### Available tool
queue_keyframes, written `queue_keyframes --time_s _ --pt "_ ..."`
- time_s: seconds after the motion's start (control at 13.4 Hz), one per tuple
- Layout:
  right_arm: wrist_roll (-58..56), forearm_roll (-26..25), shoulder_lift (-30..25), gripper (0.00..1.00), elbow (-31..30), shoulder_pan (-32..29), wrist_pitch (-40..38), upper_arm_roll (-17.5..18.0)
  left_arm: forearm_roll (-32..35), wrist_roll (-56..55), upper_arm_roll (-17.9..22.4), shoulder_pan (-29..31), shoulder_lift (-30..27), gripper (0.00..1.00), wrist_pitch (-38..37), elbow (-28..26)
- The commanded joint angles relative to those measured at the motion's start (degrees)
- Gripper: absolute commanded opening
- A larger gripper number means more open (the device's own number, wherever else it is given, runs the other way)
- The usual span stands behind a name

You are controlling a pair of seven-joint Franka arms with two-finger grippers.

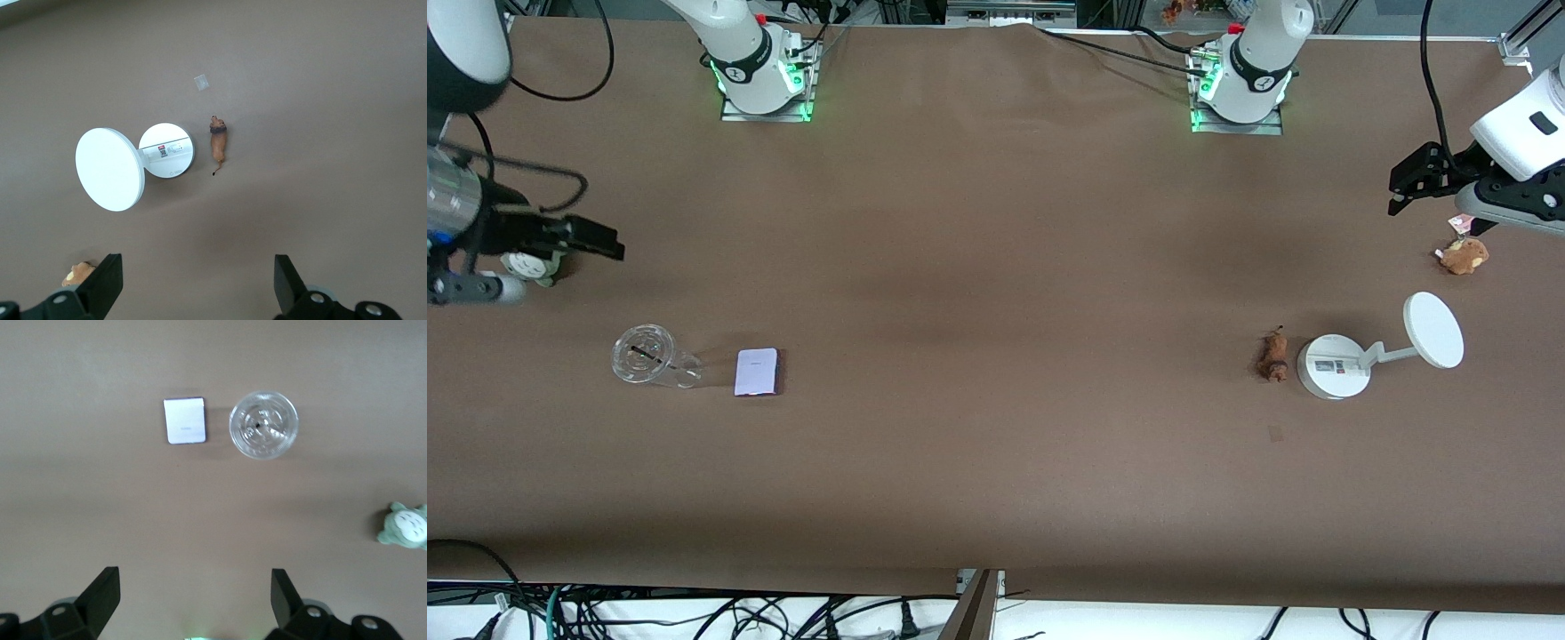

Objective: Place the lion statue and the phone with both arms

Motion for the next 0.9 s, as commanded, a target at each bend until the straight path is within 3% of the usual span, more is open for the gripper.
queue_keyframes --time_s 0.0,0.82 --pt "0.8 -2.7 -5.6 1.00 -3.8 -2.5 -0.7 2.0 1.2 1.4 -0.1 -0.1 0.2 1.00 -1.0 0.8" --pt "0.7 -3.2 -3.9 1.00 -0.7 -2.5 -2.1 1.6 1.2 1.3 -0.5 -0.5 3.3 1.00 -2.8 6.0"
